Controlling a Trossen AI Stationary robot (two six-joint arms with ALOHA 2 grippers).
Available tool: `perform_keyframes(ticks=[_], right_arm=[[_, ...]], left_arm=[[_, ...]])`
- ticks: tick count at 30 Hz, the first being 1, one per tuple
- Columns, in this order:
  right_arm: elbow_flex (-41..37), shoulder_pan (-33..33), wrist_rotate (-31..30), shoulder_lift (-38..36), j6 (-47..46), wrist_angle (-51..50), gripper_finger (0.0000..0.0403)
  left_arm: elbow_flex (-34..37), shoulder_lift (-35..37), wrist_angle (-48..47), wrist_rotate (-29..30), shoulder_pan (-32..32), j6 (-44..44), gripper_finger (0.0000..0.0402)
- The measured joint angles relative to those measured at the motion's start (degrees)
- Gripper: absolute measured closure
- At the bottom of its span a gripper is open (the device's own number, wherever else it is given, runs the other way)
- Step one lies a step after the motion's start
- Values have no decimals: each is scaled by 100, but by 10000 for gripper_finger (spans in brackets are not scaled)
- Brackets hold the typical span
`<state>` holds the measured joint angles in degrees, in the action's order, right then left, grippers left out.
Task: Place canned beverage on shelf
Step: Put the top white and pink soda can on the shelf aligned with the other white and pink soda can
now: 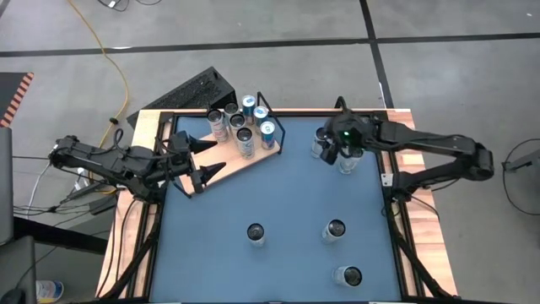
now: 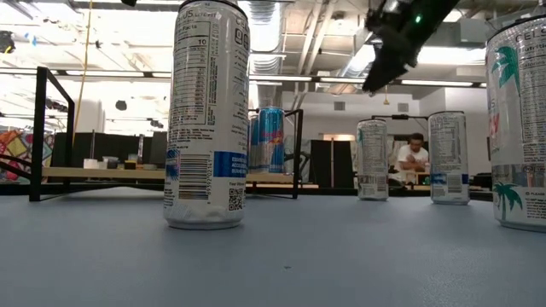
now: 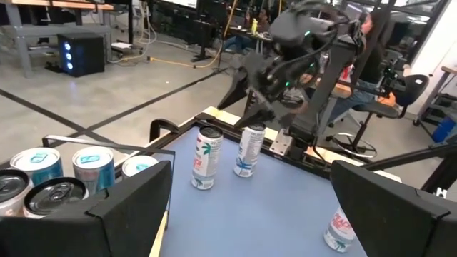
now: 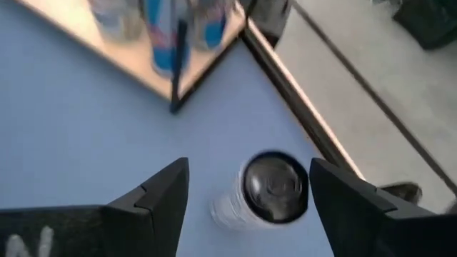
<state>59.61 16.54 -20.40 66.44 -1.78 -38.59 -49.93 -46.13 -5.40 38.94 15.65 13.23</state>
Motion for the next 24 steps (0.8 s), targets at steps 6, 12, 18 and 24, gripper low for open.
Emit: perform_keyframes(ticks=[6,12,18,24], right_arm=[[0,371,79,476,74,-122,95],[0,545,98,730,249,-48,27],[0,732,69,791,245,-53,4],[2,898,-29,732,232,159,9]], left_arm=[[0,0,1,0,1,-38,33],[0,0,-21,0,1,-52,33],[0,0,-29,0,7,-52,33],[0,0,-32,2,6,-55,33]])
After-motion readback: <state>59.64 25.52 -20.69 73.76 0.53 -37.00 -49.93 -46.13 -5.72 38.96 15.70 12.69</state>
